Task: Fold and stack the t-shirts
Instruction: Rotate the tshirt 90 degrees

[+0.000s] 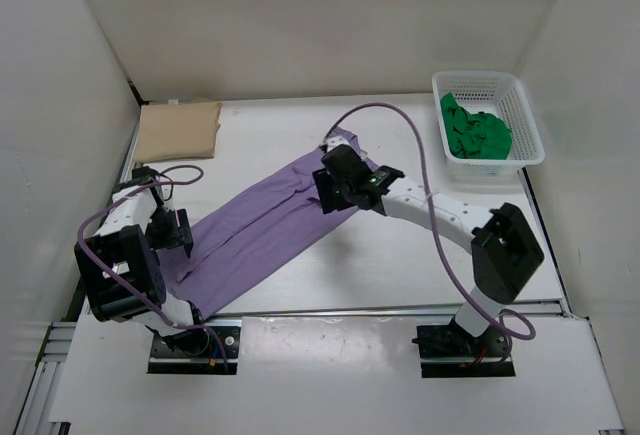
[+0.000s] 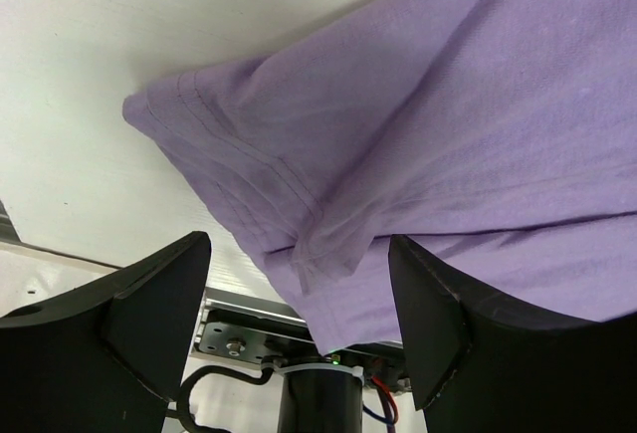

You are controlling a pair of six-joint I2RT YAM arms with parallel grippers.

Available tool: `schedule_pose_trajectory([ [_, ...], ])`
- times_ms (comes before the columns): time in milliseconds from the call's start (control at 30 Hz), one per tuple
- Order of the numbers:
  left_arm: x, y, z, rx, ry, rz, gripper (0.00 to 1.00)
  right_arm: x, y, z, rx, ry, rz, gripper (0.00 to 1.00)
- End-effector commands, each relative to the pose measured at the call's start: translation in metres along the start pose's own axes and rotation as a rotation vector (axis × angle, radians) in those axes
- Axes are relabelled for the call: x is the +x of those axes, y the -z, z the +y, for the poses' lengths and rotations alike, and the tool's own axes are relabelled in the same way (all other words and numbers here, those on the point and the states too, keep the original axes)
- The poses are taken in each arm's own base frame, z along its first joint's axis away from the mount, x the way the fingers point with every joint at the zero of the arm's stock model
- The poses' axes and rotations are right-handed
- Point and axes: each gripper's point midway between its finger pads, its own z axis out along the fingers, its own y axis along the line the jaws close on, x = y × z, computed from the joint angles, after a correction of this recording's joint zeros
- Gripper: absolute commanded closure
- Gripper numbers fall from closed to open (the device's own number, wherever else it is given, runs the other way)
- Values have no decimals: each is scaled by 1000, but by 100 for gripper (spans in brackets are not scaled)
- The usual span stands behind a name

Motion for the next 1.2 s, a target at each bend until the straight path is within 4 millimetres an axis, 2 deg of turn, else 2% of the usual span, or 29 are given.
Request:
schedule_pose_trajectory([
  [0,-13,8,0,4,7,-68,17,-4,-4,-14,-51,-254,21,37],
  [33,-20,13,0,4,9,-91,17,0,-17,-40,38,-377,58,41],
  [100,-25,20,1,4,11,-111,17,16,-24,-70,164,-464,136,49],
  [133,-28,24,1,4,12,-131,17,21,-35,-88,237,-522,157,53],
  [167,-32,29,2,4,13,-139,17,20,-39,-100,290,-541,154,63],
  [200,-32,29,2,4,13,-139,17,5,-40,-112,344,-558,126,69],
  [233,-33,34,2,4,14,-149,17,11,-54,-126,393,-591,157,74],
  [267,-36,37,2,4,15,-159,17,8,-60,-131,410,-614,168,86],
  [300,-34,39,2,4,15,-157,17,24,-72,-144,459,-635,238,90],
  [333,-34,39,2,4,15,-157,17,8,-77,-149,460,-658,218,93],
  [367,-34,41,3,4,16,-168,17,11,-83,-154,478,-683,234,98],
  [400,-35,44,3,4,17,-180,17,27,-93,-162,506,-690,296,100],
  [467,-33,44,3,4,17,-185,16,31,-101,-165,510,-745,335,100],
  [500,-30,45,5,-5,18,-188,16,49,-106,-166,520,-763,410,100],
  [533,-30,45,5,-5,18,-188,16,54,-108,-163,513,-775,438,100],
  [600,-27,45,7,-17,20,-189,16,61,-117,-161,494,-794,478,100],
  [700,-27,45,8,-27,21,-189,16,55,-132,-168,470,-805,491,96],
  [733,-32,47,11,-37,24,-207,16,25,-137,-171,448,-801,423,96],
  [767,-32,45,10,-37,23,-197,16,11,-140,-187,451,-832,389,94],
  [800,-35,45,12,-48,24,-196,16,10,-153,-196,467,-878,382,94],
  [833,-38,48,12,-48,25,-207,16,-6,-159,-197,412,-938,361,94],
  [867,-37,46,14,-59,25,-196,16,-38,-170,-214,365,-1013,268,94],
  [933,-37,43,14,-59,21,-170,16,-73,-180,-224,290,-1122,156,94],
  [967,-38,45,16,-69,23,-172,16,-110,-188,-229,230,-1131,23,94],
  [1000,-37,42,16,-70,21,-158,16,-133,-189,-230,181,-1127,-53,93],
  [1033,-37,40,15,-70,19,-146,16,-153,-190,-229,121,-1102,-121,86],
  [1067,-37,42,16,-70,19,-144,16,-186,-197,-229,29,-1073,-242,82],
  [1100,-36,39,15,-70,17,-132,16,-216,-186,-229,-18,-1059,-320,78],
  [1167,-37,40,13,-68,7,-124,16,-243,-177,-230,-65,-1016,-408,66],
])
